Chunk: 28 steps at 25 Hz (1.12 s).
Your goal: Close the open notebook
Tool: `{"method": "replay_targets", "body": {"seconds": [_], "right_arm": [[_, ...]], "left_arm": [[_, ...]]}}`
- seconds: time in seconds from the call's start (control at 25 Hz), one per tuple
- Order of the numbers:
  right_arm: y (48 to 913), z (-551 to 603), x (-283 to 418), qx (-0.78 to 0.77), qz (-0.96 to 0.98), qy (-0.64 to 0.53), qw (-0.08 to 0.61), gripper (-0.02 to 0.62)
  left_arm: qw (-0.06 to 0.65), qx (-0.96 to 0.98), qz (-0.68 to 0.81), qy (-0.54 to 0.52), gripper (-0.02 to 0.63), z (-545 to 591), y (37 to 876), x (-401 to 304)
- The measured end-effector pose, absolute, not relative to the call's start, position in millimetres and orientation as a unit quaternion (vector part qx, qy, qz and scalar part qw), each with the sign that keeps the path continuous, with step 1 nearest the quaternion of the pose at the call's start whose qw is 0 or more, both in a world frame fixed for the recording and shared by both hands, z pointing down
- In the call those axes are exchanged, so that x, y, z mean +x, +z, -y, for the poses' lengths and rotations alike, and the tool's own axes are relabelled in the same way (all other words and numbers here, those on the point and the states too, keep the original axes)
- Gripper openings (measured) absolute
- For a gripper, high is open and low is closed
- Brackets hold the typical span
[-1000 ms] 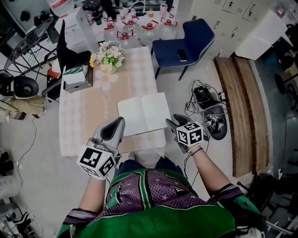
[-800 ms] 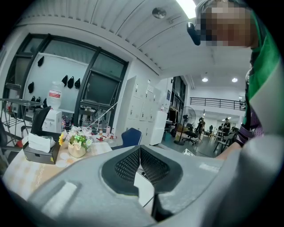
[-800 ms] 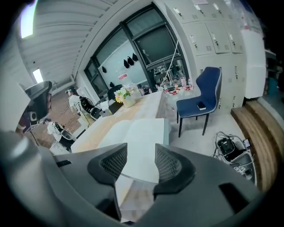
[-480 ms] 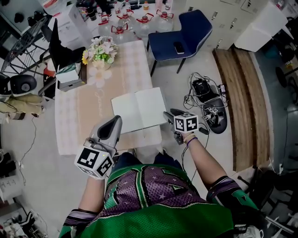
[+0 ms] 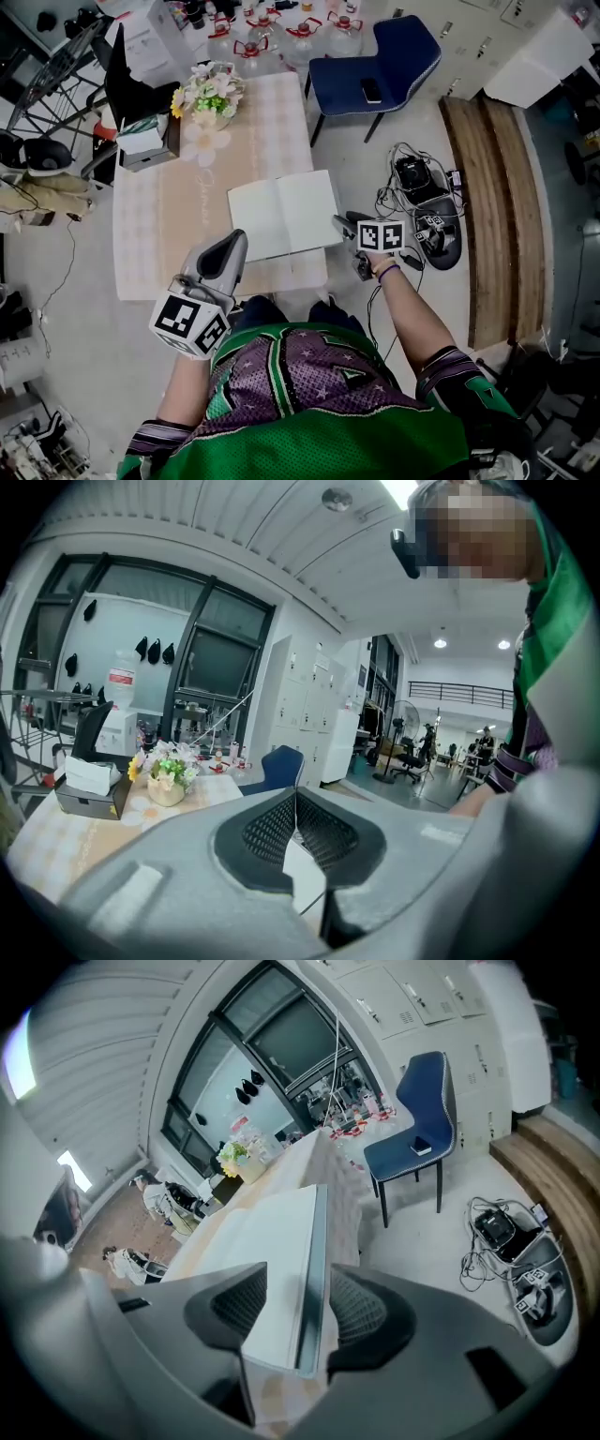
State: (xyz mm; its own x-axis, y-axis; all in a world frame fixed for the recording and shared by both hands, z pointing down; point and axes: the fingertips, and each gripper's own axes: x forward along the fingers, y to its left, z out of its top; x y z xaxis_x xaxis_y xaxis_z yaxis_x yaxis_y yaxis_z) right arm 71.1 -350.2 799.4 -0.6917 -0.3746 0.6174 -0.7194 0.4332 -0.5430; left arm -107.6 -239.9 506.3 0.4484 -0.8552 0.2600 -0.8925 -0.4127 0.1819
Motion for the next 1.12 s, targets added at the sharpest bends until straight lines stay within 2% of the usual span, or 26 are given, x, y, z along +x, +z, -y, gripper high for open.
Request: {"method": "replay_targets", "body": {"seconds": [0.56, 1.12], "right_arm": [[821.8, 345.6, 58.2, 0.273, 0.812, 0.479, 0.188, 0.192], [798.0, 341.1, 61.2, 0.261, 0.837, 0.425, 0.225, 0.19]], "left_arm": [[0.138, 0.829, 0.536, 0.084, 0.017, 236.7, 500.1, -116.9], [0.141, 0.833, 0.531, 0.067, 0.017, 242.5, 495.8, -111.4]]}}
